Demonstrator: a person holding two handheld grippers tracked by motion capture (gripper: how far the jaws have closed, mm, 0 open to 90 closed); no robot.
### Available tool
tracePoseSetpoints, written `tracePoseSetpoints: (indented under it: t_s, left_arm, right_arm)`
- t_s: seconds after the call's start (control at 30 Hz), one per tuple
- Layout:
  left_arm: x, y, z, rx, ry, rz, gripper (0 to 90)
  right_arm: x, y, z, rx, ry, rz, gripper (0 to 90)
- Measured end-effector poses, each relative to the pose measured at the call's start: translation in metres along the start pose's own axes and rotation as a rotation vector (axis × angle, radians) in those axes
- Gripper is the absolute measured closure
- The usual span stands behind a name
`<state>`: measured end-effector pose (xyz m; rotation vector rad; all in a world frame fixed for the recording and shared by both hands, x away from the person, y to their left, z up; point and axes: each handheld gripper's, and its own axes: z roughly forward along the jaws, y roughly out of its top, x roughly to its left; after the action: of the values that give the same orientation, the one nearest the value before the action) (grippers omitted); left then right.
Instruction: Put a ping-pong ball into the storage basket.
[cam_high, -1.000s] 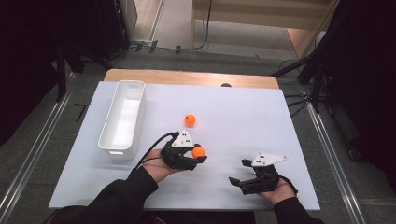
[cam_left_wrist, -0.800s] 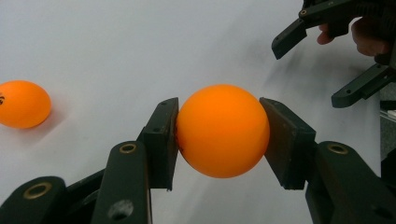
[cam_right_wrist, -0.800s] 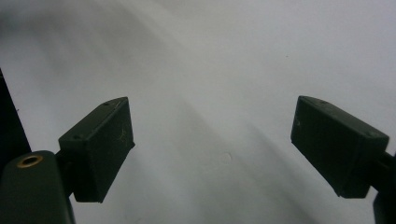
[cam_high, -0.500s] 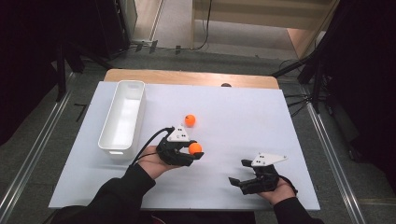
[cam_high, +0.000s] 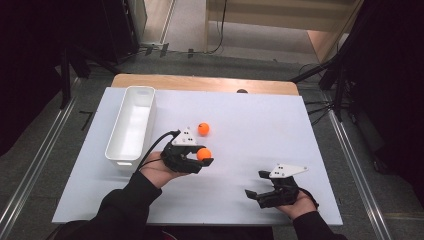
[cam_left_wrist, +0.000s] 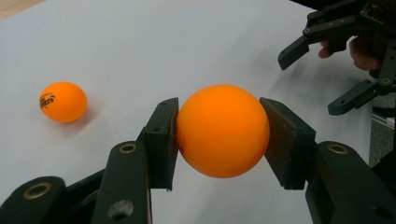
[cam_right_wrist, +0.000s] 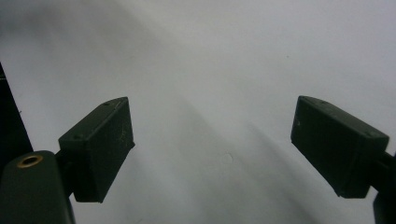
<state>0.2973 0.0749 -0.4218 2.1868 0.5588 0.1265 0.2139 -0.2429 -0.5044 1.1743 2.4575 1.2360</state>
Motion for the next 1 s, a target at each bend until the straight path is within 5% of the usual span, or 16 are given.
tracePoseSetpoints:
  t_s: [0.53,1.0]
  left_arm:
    - [0.008,0.002,-0.007,-0.007,0.008,-0.033,50.4]
    - [0.021,0.002,-0.014,-0.014,0.070,-0.063,50.3]
  right_arm:
    - [0.000,0.000,0.000,0.006,0.001,-0.001,11.6]
    - [0.000,0.000,0.000,0.006,0.002,-0.001,11.6]
